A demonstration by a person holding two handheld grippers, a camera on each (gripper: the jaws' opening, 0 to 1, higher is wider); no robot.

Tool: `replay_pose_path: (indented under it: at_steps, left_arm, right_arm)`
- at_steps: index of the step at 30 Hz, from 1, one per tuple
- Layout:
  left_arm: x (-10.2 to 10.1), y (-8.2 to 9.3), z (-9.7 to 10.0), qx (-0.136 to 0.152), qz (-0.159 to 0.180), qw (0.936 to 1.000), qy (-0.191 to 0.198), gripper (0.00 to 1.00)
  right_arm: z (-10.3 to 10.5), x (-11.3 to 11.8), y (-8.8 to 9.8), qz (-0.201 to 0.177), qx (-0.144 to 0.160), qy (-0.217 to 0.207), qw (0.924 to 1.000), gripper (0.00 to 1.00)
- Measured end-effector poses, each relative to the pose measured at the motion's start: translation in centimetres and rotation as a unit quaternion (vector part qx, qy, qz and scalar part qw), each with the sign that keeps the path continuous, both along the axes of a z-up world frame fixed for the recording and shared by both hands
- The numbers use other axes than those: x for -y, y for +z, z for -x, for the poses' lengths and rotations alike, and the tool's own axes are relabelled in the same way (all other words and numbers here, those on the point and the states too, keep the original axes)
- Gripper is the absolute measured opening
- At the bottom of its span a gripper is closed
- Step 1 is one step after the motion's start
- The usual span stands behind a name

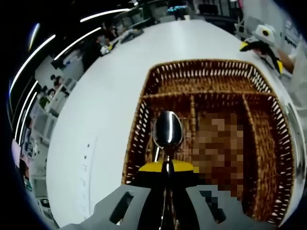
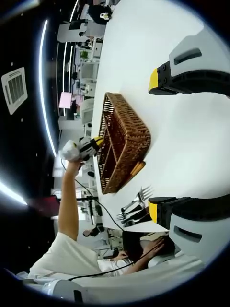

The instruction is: Arrange the knives, forks, and spoons in their matching storage slots by inserting each utensil handle-first until every utensil is classified and aligned in the correct compartment

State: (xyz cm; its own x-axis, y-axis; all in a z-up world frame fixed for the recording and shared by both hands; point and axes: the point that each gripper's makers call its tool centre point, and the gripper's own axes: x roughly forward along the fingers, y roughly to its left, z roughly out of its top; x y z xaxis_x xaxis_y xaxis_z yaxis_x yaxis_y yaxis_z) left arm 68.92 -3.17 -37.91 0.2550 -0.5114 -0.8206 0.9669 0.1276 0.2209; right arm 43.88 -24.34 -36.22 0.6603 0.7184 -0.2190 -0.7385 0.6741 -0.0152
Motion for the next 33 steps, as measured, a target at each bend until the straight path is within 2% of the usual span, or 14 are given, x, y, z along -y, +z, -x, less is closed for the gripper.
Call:
replay_pose_path:
  at_steps: [7, 11, 14, 20, 33]
  left_arm:
    - [0.0, -0.1, 0.1, -0.014, -0.001, 0.9999, 0.004, 0.03]
    - [0.0, -0.4, 0.0, -0.032, 0.0, 0.9994, 0.016, 0.03]
    - [-0.5, -1.1, -0.2, -0.042, -0.013, 0.9989, 0.017, 0.03]
    - [-0.6, -1.8, -0.4, -0.043, -0.015, 0.9988, 0.018, 0.03]
    - [-0.8, -1.9, -0.7, -0.046, -0.005, 0.9986, 0.024, 0.03]
  right_arm:
    - [-0.3, 0.0, -0.1, 0.0, -0.001, 0.001, 1.0, 0.91]
    - [-0.4, -0.1, -0.1, -0.002, -0.002, 0.001, 1.0, 0.91]
    - [-0.4, 0.0, -0.2, -0.002, -0.003, 0.0, 1.0, 0.91]
    - [-0.7, 0.4, -0.5, -0.003, -0.006, -0.004, 1.0, 0.91]
    - [-0.9, -0.1, -0.9, -0.006, -0.011, 0.0, 0.9999, 0.91]
